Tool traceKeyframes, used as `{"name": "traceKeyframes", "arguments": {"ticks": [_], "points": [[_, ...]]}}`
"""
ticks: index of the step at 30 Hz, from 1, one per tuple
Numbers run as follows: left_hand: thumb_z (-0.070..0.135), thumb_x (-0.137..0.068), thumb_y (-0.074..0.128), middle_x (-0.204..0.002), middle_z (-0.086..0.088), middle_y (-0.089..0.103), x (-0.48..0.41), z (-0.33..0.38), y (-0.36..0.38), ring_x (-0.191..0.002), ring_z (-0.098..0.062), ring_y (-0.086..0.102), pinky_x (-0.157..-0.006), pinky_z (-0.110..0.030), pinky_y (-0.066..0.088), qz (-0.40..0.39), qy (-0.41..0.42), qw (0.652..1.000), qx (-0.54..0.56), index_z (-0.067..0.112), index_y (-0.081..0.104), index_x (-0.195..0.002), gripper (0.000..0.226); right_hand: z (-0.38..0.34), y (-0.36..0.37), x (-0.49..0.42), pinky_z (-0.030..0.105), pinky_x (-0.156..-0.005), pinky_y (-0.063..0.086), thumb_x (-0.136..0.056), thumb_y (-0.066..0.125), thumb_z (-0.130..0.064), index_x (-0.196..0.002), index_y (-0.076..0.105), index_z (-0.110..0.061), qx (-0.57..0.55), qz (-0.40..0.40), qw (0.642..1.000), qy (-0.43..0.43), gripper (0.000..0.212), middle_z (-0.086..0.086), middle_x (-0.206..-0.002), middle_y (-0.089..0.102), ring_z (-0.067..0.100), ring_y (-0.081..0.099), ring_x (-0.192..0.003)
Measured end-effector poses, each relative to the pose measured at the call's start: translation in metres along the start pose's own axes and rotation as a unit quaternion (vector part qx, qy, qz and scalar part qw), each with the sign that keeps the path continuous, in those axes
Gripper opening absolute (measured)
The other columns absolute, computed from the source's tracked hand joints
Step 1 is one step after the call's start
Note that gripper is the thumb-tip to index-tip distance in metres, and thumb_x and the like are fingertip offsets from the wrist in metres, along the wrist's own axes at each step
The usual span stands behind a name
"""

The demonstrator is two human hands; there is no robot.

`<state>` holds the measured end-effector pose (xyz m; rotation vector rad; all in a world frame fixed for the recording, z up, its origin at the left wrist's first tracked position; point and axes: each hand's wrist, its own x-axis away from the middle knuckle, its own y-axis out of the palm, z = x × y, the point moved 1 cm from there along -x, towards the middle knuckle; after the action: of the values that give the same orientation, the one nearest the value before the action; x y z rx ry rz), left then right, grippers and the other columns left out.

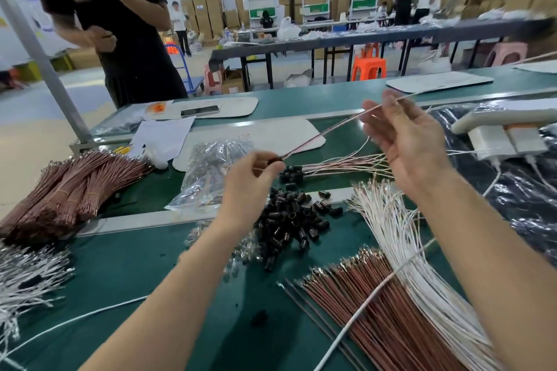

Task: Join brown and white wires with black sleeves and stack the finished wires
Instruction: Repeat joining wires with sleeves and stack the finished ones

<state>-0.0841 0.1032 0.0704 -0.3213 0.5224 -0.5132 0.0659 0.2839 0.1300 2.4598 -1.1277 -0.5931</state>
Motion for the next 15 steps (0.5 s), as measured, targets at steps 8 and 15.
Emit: {"name": "traceKeyframes", "arguments": {"ticks": [8, 15], "points": [[0.033, -0.1, 0.061, -0.133, -0.008, 0.062, -0.073, -0.012, 0.092, -0.125, -0.028, 0.055, -0.108, -0.045, 0.042, -0.099, -0.021, 0.969, -0.227, 0.015, 0.058, -0.136, 0.04, 0.04, -0.036, -0.011, 0.045, -0.108, 0.047, -0.103, 0.046, -0.009, -0.13, 0.05, 0.001, 0.135, 0.057, 0.974, 0.174, 0.03, 0.024, -0.136, 0.054, 0.027, 0.059, -0.119], [0.03, -0.103, 0.053, -0.123, -0.006, 0.061, 0.007, 0.023, 0.098, -0.113, -0.026, 0.054, -0.1, -0.041, 0.043, -0.2, 0.266, 0.915, -0.228, 0.014, 0.061, -0.128, 0.03, 0.046, -0.025, 0.005, 0.026, -0.083, 0.055, -0.1, 0.049, -0.021, -0.13, 0.055, -0.032, 0.265, 0.091, 0.96, 0.013, 0.032, 0.002, -0.11, 0.068, 0.005, 0.067, -0.086]]}}
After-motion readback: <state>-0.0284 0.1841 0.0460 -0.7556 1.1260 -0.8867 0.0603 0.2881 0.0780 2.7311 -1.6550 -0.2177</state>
